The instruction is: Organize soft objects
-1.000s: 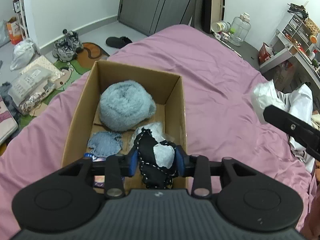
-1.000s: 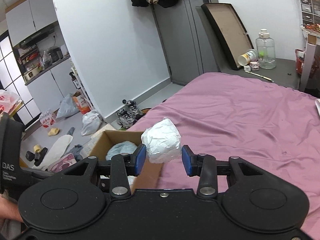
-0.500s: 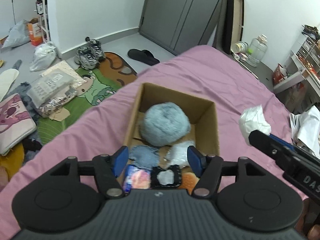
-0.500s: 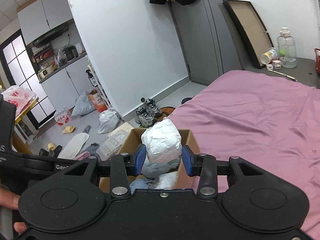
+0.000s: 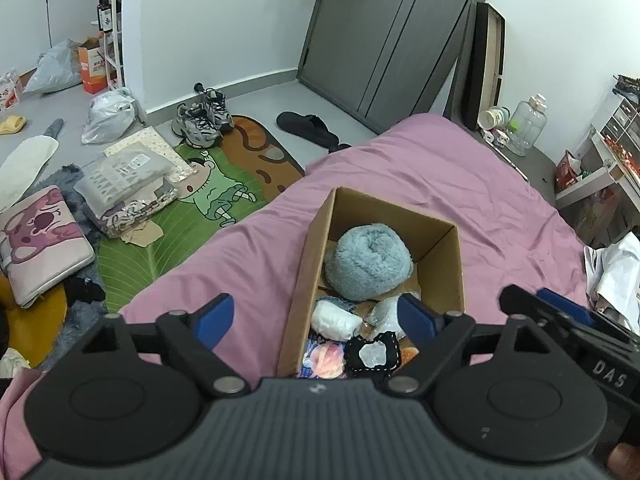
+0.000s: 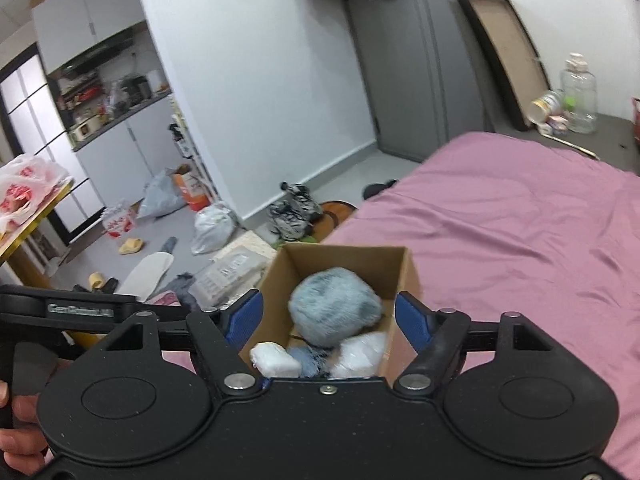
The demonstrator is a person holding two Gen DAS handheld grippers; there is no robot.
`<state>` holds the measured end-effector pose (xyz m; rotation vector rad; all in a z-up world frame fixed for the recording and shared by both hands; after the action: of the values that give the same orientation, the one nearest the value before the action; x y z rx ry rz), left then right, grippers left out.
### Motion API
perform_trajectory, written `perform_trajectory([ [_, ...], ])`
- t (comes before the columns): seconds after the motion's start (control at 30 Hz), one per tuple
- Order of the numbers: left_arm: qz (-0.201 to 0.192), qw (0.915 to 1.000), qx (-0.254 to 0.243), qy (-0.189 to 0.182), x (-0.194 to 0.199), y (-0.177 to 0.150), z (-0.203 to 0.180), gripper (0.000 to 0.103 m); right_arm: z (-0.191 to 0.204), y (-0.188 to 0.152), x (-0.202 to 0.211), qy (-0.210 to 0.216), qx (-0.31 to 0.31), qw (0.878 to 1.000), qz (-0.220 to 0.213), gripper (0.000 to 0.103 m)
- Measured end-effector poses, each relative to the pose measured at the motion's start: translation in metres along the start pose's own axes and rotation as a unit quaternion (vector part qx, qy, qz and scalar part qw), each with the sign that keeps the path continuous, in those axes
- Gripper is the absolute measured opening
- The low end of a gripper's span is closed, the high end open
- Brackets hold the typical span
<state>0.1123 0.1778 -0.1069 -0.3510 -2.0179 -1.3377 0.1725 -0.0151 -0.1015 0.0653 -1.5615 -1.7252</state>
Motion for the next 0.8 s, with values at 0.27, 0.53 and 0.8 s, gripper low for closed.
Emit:
perform_trajectory([
  [0.27, -0.008, 0.9997, -0.023, -0.01, 0.021, 0.003, -0.021, 0.097, -0.01, 0.014, 0.037, -0.031, -0.001, 0.999, 0.008, 0.082],
  [0.53, -0.014, 0.9976, -0.062, -0.026, 0.046, -0.004, -0.056, 0.098, -0.028, 0.023, 0.085, -0.024, -0.034, 0.999, -0.006, 0.096],
  [0.8, -0.017, 0.9956, -0.084, -0.037, 0.064, -0.027, -0.083, 0.1, -0.054, 0.011, 0.12, -0.06, -0.057, 0.996, -0.021, 0.103],
])
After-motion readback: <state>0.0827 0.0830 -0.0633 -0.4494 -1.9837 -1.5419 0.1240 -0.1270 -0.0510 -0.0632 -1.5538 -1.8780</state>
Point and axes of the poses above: each gripper's, at about its wrist camera, not at the fingertips, and x roughly against the way its jaws point, z to its left, y to its top, the point moved 6 cm from there along -x, roughly the way its jaws point, and after that the axes turned 10 degrees about -z, right-handed, at the moved point
